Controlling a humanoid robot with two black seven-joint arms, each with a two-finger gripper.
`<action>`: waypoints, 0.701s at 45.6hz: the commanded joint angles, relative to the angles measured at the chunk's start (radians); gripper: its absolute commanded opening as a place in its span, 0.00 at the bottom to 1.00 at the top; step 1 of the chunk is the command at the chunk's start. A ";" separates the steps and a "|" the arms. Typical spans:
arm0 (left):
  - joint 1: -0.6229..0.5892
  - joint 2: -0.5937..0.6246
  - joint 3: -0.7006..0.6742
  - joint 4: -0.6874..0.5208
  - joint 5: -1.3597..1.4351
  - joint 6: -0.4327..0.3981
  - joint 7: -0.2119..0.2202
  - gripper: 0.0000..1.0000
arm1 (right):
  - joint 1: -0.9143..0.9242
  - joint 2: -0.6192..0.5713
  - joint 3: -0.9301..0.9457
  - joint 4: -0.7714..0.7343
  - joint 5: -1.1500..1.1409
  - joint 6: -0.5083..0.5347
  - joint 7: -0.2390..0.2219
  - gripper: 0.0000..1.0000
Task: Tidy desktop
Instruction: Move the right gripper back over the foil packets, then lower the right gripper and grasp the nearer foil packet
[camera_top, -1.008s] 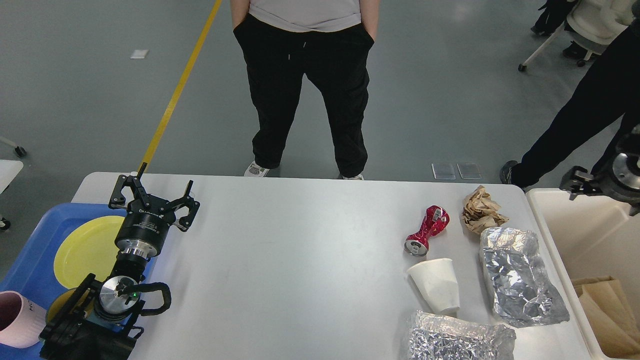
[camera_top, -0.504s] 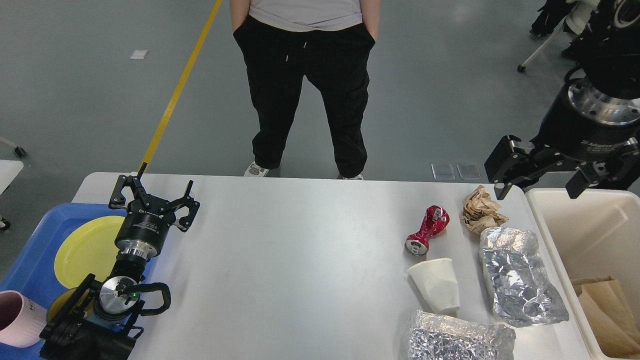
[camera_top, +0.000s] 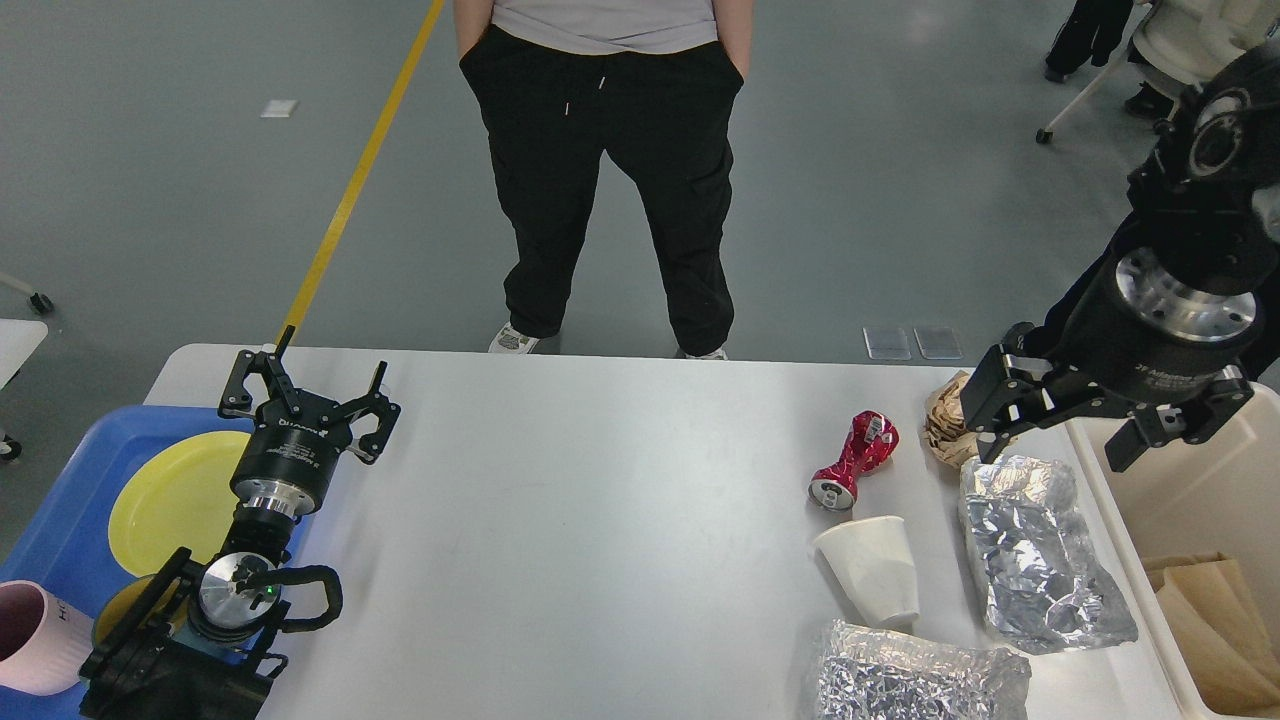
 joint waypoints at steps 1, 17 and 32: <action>0.000 0.000 0.000 0.000 0.000 0.000 0.000 0.97 | -0.153 -0.069 0.008 -0.001 -0.013 -0.003 0.014 0.96; 0.000 0.000 0.000 0.000 0.000 0.000 0.000 0.97 | -0.662 -0.281 0.169 -0.019 -0.261 -0.315 0.011 0.93; 0.000 0.000 0.000 0.000 0.000 0.000 0.000 0.97 | -0.989 -0.246 0.347 -0.105 -0.350 -0.544 0.005 0.94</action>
